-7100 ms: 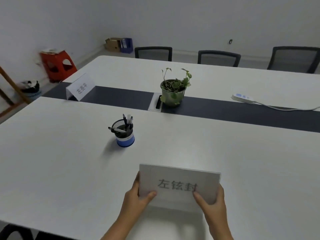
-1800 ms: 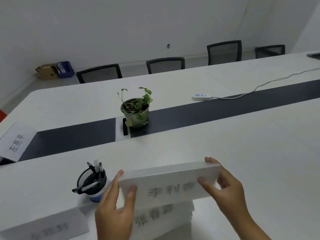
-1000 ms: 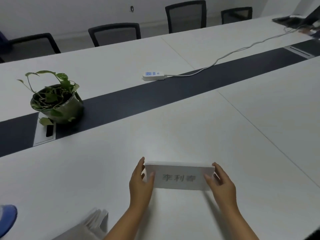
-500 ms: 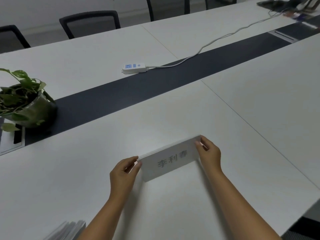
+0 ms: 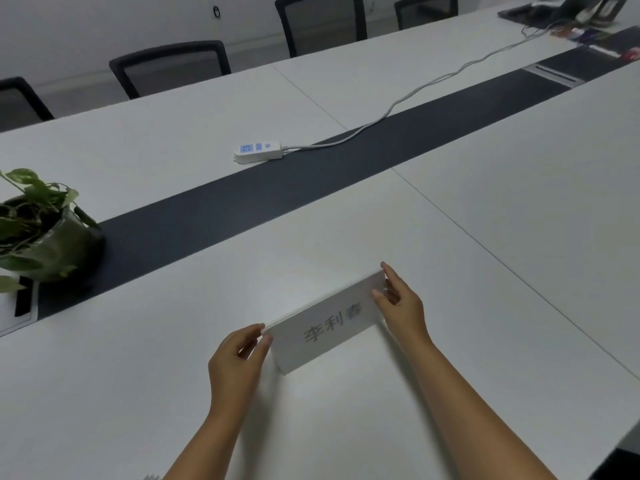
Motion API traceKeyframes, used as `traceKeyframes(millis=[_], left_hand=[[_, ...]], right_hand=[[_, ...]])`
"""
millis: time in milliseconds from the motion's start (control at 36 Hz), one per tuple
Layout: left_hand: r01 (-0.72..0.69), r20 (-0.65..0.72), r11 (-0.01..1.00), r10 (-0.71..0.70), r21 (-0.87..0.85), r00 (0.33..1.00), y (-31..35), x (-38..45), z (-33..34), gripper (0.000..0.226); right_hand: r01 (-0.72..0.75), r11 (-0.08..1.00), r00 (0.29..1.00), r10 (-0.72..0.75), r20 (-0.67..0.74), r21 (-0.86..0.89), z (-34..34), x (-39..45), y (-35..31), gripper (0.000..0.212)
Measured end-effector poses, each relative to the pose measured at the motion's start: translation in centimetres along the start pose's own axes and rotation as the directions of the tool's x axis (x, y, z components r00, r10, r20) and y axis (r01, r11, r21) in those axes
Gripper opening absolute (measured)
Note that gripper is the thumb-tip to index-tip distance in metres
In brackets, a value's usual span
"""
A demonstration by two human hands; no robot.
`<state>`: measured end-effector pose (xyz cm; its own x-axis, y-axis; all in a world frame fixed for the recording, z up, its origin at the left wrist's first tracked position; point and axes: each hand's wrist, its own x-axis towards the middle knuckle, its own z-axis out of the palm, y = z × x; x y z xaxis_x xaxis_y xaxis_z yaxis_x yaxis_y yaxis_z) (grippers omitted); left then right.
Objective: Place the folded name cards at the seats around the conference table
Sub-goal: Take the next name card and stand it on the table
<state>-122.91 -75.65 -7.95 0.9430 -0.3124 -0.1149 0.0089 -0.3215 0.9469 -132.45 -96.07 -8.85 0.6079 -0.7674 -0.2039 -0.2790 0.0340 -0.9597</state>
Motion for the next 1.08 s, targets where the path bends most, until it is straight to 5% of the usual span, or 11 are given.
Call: traceKeyframes(millis=[444, 1083], left_hand=[[0.050, -0.012, 0.997, -0.049, 0.057, 0.999, 1.1, 2.1, 0.5, 0.014], [0.020, -0.024, 0.996, -0.018, 0.089, 1.000, 0.4, 1.9, 1.0, 0.016]], right_hand=[[0.100, 0.969, 0.993, -0.111, -0.035, -0.227, 1.1, 2.8, -1.1, 0.047], [0.080, 0.989, 0.990, -0.094, -0.107, -0.127, -0.2, 2.0, -0.5, 0.042]])
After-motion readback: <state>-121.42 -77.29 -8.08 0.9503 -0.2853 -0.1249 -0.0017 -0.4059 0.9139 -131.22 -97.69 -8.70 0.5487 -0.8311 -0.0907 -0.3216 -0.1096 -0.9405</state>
